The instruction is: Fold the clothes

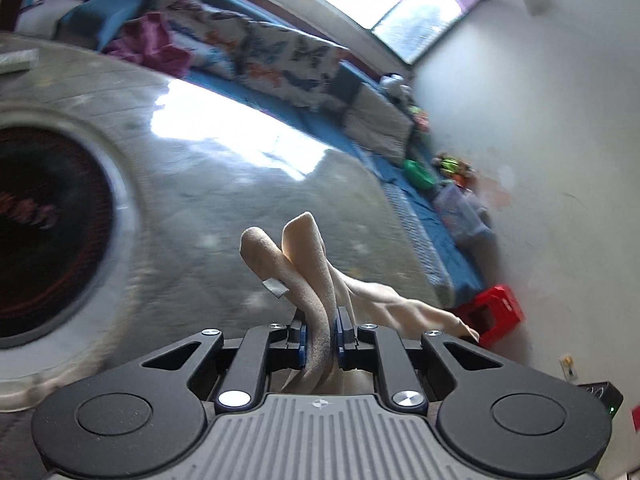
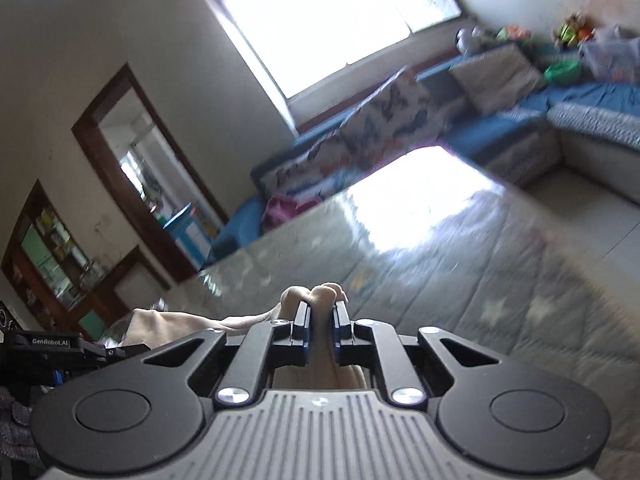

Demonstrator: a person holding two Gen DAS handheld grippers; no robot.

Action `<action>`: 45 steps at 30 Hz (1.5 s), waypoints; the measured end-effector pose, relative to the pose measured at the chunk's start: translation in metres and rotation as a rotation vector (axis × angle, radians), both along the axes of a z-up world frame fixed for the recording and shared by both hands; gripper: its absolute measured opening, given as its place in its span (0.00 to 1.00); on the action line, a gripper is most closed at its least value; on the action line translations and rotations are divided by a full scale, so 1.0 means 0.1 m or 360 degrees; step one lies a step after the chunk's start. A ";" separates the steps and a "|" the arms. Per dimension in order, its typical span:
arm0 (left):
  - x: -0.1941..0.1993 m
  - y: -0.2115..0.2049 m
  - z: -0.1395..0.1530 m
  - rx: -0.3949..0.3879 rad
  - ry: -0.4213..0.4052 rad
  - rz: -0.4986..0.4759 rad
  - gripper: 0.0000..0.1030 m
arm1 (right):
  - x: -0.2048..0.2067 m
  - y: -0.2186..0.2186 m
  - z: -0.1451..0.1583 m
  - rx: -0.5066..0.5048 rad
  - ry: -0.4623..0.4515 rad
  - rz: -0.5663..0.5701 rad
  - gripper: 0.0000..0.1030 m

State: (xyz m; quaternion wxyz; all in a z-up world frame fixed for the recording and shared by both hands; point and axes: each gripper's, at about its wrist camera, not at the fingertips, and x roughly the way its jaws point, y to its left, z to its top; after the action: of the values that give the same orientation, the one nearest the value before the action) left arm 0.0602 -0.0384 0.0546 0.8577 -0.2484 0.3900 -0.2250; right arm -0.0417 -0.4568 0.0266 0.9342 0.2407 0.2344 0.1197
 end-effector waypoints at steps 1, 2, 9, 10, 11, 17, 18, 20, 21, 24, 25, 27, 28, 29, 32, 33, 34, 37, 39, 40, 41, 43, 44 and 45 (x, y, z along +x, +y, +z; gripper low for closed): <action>0.01 -0.08 0.02 -0.0009 -0.0009 -0.0030 0.14 | -0.03 -0.05 0.05 -0.0011 -0.0020 -0.0026 0.09; 0.02 -0.17 0.04 -0.0013 -0.0017 -0.0056 0.14 | -0.06 -0.11 0.09 -0.0025 -0.0030 -0.0053 0.09; 0.18 -0.76 0.03 -0.0028 -0.0022 -0.0204 0.14 | 0.03 -0.58 0.25 -0.0173 0.0001 -0.0225 0.09; 0.21 -0.84 0.02 -0.0026 -0.0016 -0.0222 0.14 | 0.07 -0.64 0.26 -0.0189 0.0012 -0.0244 0.09; 0.23 -0.92 0.00 -0.0027 -0.0013 -0.0244 0.14 | 0.12 -0.70 0.26 -0.0201 0.0025 -0.0262 0.09; 0.35 -1.28 -0.28 0.0129 0.0076 -0.0251 0.17 | 0.42 -0.82 0.02 -0.0322 0.0166 -0.0349 0.13; 0.37 -1.28 -0.35 0.0165 0.0105 -0.0236 0.19 | 0.47 -0.83 -0.04 -0.0350 0.0197 -0.0366 0.14; 0.38 -1.24 -0.45 0.0228 0.0148 -0.0184 0.25 | 0.52 -0.83 -0.14 -0.0413 0.0238 -0.0387 0.15; 0.39 -1.19 -0.49 0.0239 0.0161 -0.0166 0.28 | 0.52 -0.83 -0.17 -0.0426 0.0246 -0.0392 0.17; 0.38 -1.04 -0.50 0.0257 0.0163 -0.0089 0.34 | 0.52 -0.79 -0.19 -0.0457 0.0222 -0.0378 0.18; 0.38 -1.01 -0.49 0.0261 0.0145 -0.0071 0.33 | 0.52 -0.77 -0.19 -0.0455 0.0211 -0.0360 0.19; 0.38 -1.00 -0.44 0.0250 0.0104 -0.0051 0.32 | 0.54 -0.73 -0.19 -0.0443 0.0189 -0.0316 0.21; 0.38 -1.01 -0.42 0.0237 0.0088 -0.0057 0.32 | 0.55 -0.71 -0.19 -0.0437 0.0179 -0.0294 0.26; 0.38 -1.04 -0.41 0.0226 0.0072 -0.0073 0.31 | 0.58 -0.69 -0.19 -0.0425 0.0180 -0.0278 0.32; 0.40 -1.18 -0.37 0.0211 0.0028 -0.0141 0.29 | 0.71 -0.65 -0.24 -0.0417 0.0194 -0.0254 0.32; 0.42 -1.23 -0.36 0.0209 0.0019 -0.0163 0.29 | 0.75 -0.64 -0.26 -0.0421 0.0198 -0.0253 0.32; 0.44 -1.29 -0.36 0.0206 0.0016 -0.0181 0.29 | 0.78 -0.63 -0.28 -0.0420 0.0201 -0.0253 0.32; 0.51 -1.44 -0.37 0.0205 0.0009 -0.0223 0.29 | 0.87 -0.60 -0.31 -0.0424 0.0205 -0.0249 0.32; 0.58 -1.52 -0.42 0.0219 0.0023 -0.0228 0.29 | 0.89 -0.58 -0.33 -0.0448 0.0206 -0.0242 0.32; 0.62 -1.55 -0.44 0.0226 0.0029 -0.0230 0.29 | 0.90 -0.57 -0.34 -0.0460 0.0207 -0.0238 0.32; 0.65 -1.59 -0.46 0.0232 0.0036 -0.0233 0.29 | 0.91 -0.56 -0.35 -0.0472 0.0207 -0.0235 0.32; 0.72 -1.67 -0.51 0.0246 0.0050 -0.0237 0.29 | 0.93 -0.54 -0.36 -0.0497 0.0208 -0.0228 0.33; 0.74 -1.68 -0.54 0.0252 0.0055 -0.0235 0.26 | 0.94 -0.53 -0.37 -0.0509 0.0209 -0.0224 0.34; 0.76 -1.69 -0.56 0.0250 0.0051 -0.0236 0.25 | 0.95 -0.52 -0.38 -0.0521 0.0210 -0.0220 0.34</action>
State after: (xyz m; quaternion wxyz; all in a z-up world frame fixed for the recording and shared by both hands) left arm 0.1361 -0.2074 -0.0016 0.8491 -0.1543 0.4375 -0.2525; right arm 0.0529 -0.5092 -0.0110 0.9495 0.1084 0.2943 -0.0007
